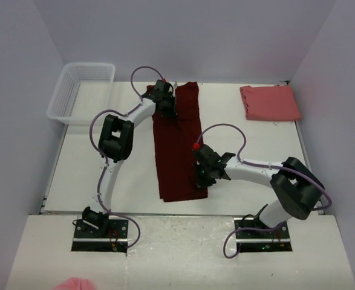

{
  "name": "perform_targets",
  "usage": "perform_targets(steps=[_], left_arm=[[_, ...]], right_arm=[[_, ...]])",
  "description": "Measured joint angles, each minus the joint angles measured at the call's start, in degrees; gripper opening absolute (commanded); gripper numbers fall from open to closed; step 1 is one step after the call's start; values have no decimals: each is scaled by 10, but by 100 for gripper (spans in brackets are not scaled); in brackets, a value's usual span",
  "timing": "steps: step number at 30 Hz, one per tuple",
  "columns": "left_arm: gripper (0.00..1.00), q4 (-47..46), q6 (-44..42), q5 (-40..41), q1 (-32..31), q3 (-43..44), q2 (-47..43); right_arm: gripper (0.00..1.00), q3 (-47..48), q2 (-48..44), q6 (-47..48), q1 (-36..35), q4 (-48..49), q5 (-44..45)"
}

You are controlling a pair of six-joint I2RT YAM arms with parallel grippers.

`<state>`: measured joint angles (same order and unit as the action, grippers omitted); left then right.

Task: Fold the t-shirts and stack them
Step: Rotate the tshirt 90 degrees

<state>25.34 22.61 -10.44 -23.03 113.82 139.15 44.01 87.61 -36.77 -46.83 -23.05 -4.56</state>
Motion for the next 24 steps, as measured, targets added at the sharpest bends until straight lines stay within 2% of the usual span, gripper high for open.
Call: perform_targets(steps=[5,11,18,24], left_arm=[[0,17,-15,-24,0,124,76],[0,21,-30,-29,0,146,88],[1,3,-43,-14,2,58,30],[12,20,-48,10,2,-20,-65]], right_arm=[[0,25,38,-11,0,37,-22],[0,72,85,-12,-4,46,-38],[0,103,88,3,-7,1,16],[0,123,61,20,-7,-36,50]])
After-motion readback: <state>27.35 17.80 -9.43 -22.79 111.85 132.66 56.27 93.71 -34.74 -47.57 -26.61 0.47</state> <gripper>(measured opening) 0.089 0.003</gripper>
